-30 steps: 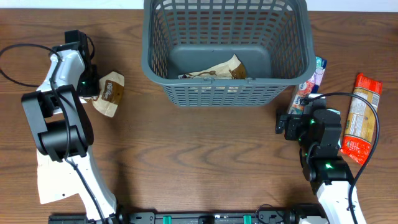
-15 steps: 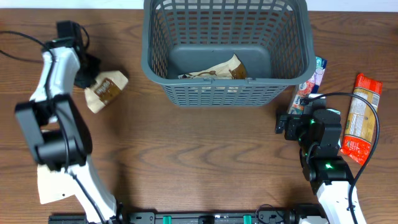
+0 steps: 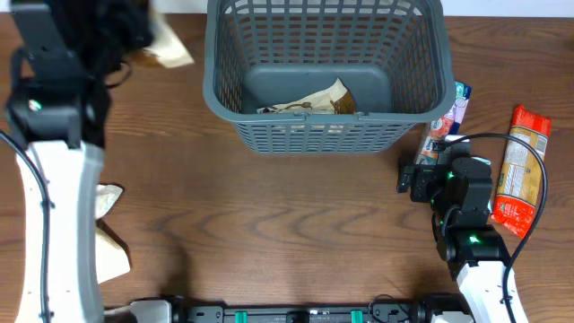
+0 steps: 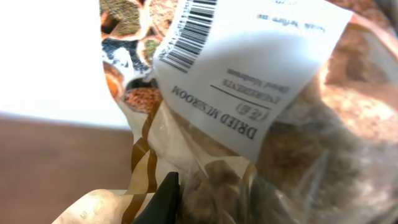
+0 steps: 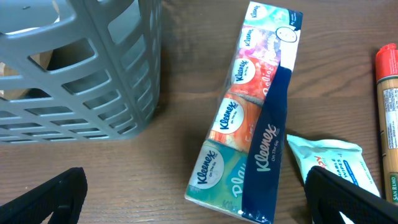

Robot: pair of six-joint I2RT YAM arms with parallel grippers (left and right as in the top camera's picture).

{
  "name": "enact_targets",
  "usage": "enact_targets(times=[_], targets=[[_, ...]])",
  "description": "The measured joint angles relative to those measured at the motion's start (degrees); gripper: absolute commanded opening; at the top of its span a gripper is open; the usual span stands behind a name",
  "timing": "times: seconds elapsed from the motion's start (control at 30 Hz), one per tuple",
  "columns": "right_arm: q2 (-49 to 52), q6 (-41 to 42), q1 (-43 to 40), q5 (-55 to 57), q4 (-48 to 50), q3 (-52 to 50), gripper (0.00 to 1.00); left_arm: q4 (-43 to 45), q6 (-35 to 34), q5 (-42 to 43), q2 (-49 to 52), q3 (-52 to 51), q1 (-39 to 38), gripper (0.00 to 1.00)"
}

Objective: Pack container
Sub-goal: 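Carry the bag into the basket and release it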

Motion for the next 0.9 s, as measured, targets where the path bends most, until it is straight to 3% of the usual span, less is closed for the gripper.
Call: enact_targets(times=[0.23,0.4,0.63,0.9], targets=[[0.0,0.07,0.0,-0.02,-0.02,0.0,0.99,0.24,24.37,3.13,0.68,0.0,-14.62,0.06],[0.0,0.57,0.0,-0.04,-0.07,0.0,0.99,2.84,35.06,3.69,3.78,0.0,-19.89,0.06],[0.0,0.98,0.0,-0.02,-0.17,0.0,0.99,8.26,43.45,3.69,10.75,0.0,-21.7,0.06],[0.0,1.16,0.0,-0.02,0.04,0.02,0.99,7.15,45.79,3.69,22.47,0.0,-21.88,0.06]])
